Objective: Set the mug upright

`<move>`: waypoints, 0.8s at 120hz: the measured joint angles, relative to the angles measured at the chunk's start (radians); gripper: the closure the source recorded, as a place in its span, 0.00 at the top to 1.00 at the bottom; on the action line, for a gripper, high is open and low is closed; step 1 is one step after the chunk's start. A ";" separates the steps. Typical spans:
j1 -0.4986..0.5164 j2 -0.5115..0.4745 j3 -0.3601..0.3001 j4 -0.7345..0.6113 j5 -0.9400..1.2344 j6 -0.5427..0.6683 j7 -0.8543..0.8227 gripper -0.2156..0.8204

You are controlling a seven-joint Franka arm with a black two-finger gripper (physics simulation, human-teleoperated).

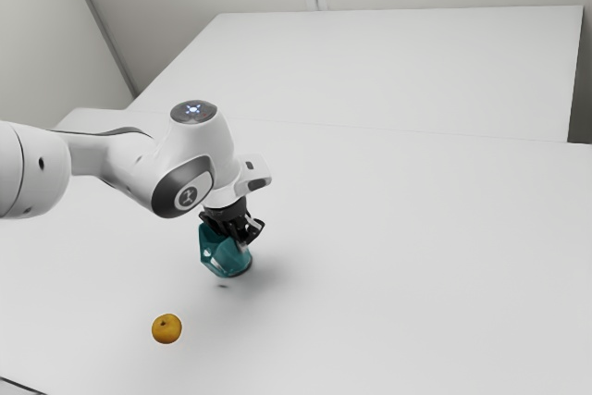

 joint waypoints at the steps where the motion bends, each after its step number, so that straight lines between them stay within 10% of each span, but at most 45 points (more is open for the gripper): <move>1: 0.000 0.000 0.000 0.000 -0.001 0.000 0.000 0.07; 41: -0.006 -0.028 0.001 0.002 -0.022 0.006 0.004 0.59; 96: -0.013 -0.089 0.001 0.079 -0.054 -0.044 0.013 0.75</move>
